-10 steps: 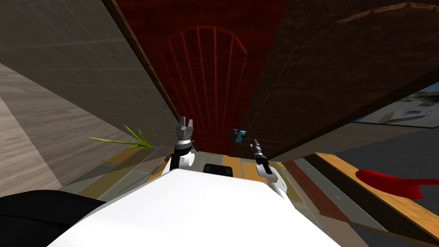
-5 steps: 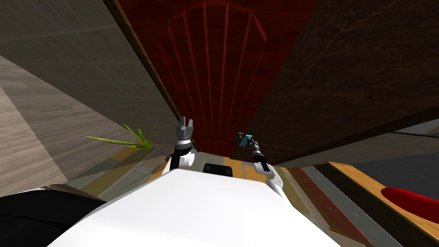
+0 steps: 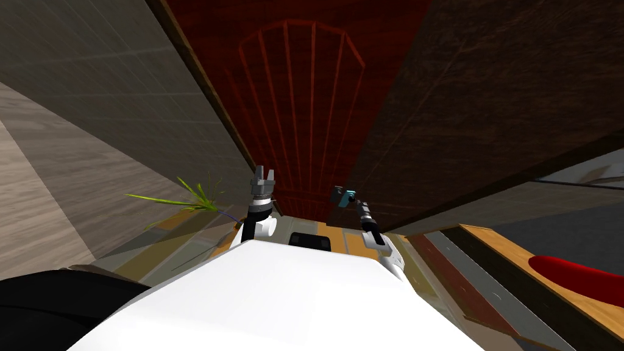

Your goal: Pull the door open

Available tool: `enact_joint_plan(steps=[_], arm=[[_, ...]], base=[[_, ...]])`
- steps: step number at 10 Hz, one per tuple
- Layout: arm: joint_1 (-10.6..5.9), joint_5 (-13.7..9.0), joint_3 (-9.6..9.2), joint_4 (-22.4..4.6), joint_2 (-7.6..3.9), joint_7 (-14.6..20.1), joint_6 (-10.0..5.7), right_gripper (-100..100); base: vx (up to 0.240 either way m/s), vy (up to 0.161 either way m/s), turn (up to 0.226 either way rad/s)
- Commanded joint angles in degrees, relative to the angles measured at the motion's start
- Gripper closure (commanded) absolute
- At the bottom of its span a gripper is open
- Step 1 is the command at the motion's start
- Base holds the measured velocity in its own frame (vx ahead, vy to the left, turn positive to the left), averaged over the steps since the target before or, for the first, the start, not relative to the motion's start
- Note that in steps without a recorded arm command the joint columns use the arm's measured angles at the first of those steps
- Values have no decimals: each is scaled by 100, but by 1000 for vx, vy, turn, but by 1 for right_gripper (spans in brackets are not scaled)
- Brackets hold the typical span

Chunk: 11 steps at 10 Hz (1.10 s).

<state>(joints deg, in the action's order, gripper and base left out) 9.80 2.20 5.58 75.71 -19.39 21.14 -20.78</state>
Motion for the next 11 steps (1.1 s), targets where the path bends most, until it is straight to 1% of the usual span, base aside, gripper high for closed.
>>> enact_joint_plan(steps=[1, 3, 5, 6, 7, 8, 9, 10, 11], arm=[[73, -11, 58, -49, -51, 17, -24, -100], [165, -10, 55, -3, -99, 56, -40, -100], [236, 13, -52, 119, -117, 117, -87, -100], [265, 37, -174, 233, -111, 165, -132, -100], [273, 49, -235, 287, -105, 186, -153, -100], [280, 71, -344, 380, -89, 221, -190, -100], [258, 59, -279, 285, -95, 194, -188, -100], [300, 30, -125, 160, -143, 166, -152, -100], [306, 23, -90, 131, -152, 158, -143, -100]], base=[[-164, -92, -100], [-177, -37, -37], [-197, 37, 24], [-199, 36, 98], [-163, 51, 82], [-120, 78, 85], [-51, 36, 13], [-16, -49, -158], [-9, -75, -111]])
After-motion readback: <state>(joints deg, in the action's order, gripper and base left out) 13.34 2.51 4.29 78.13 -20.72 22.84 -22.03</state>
